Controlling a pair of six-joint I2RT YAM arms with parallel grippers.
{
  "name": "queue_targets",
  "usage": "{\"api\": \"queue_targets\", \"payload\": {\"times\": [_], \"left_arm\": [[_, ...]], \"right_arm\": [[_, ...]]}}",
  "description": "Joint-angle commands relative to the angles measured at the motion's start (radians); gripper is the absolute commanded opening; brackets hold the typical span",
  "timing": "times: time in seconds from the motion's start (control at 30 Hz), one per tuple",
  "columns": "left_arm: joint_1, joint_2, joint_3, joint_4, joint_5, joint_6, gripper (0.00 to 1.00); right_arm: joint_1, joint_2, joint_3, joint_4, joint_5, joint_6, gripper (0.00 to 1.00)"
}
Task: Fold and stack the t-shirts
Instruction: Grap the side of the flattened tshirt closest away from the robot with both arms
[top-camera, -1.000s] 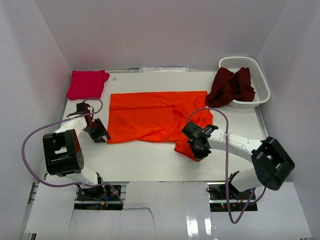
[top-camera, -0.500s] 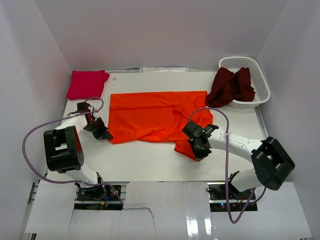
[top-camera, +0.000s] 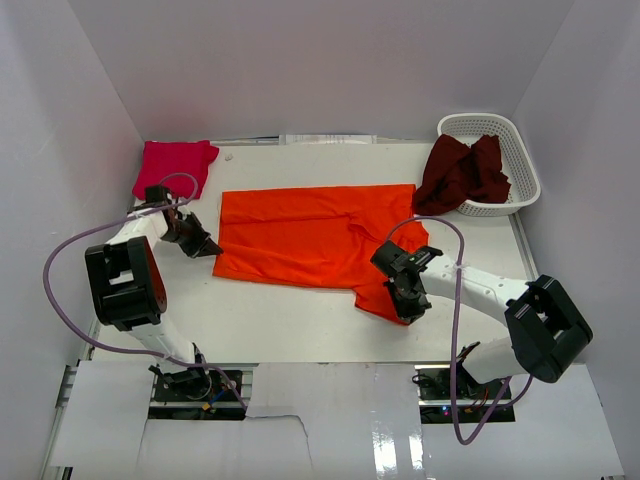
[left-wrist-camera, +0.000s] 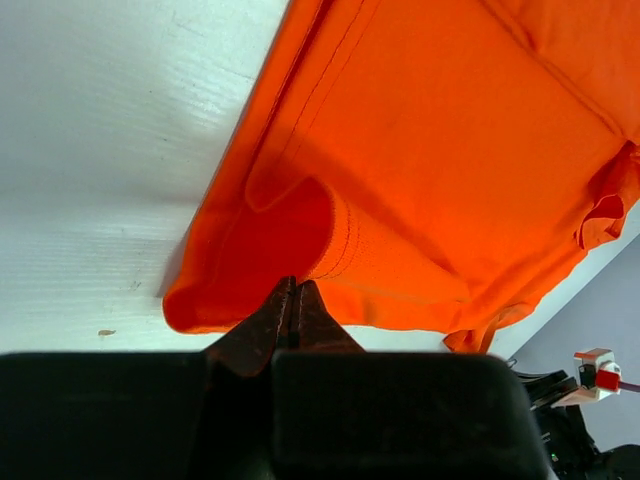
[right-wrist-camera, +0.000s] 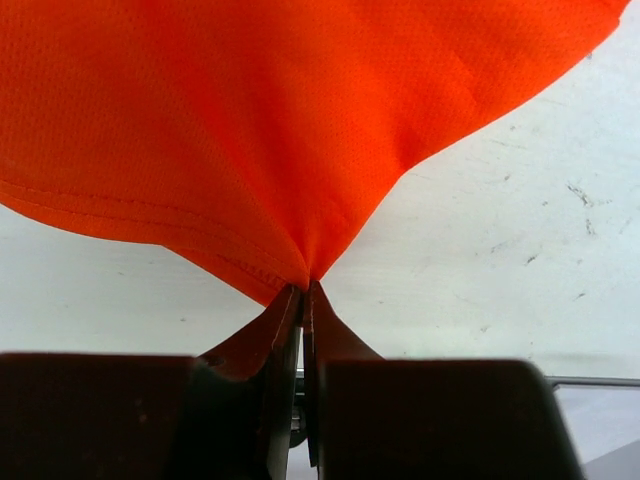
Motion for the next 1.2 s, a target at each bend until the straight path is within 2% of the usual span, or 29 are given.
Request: {"api": "queue_targets", "payload": {"times": [0.0, 0.27, 0.3, 0.4, 0.43, 0.53, 0.77, 0.9, 1.03, 1.1, 1.17], "left_arm": [[0.015, -0.002, 0.041, -0.006, 0.038, -0.004, 0.00], [0.026, 0.006, 0.029, -0.008, 0.090, 0.006, 0.02], [0.024, 0.003, 0.012, -0.011, 0.096, 0.014, 0.06], [0.024, -0.024, -0.021, -0.014, 0.088, 0.020, 0.30], [0.024, -0.032, -0.038, -0.015, 0.075, 0.023, 0.43], [0.024, -0.060, -0.061, -0.023, 0.030, 0.031, 0.58], [0.024, -0.142, -0.107, -0.055, 0.019, 0.042, 0.58], [0.024, -0.212, -0.134, -0.066, -0.037, 0.046, 0.58], [0.024, -0.187, -0.131, -0.074, -0.031, 0.048, 0.57], [0.024, -0.170, -0.126, -0.069, -0.027, 0.048, 0.52], [0.024, -0.153, -0.124, -0.060, -0.021, 0.046, 0.51]], "right_arm": [[-0.009, -0.025, 0.002, -0.093, 0.030, 0.032, 0.08], [-0.011, -0.022, 0.015, -0.122, 0.041, 0.049, 0.08], [-0.011, -0.020, 0.019, -0.121, 0.042, 0.046, 0.08], [-0.011, -0.013, 0.020, -0.116, 0.039, 0.043, 0.08], [-0.011, -0.013, 0.019, -0.115, 0.038, 0.042, 0.08], [-0.011, -0.013, 0.016, -0.107, 0.030, 0.038, 0.08], [-0.011, -0.011, 0.011, -0.096, 0.021, 0.035, 0.08], [-0.011, -0.010, 0.012, -0.084, 0.013, 0.031, 0.08], [-0.011, -0.010, 0.011, -0.075, 0.005, 0.025, 0.08], [-0.011, -0.011, 0.014, -0.076, 0.005, 0.023, 0.08], [-0.011, -0.014, 0.015, -0.072, 0.004, 0.023, 0.08]]}}
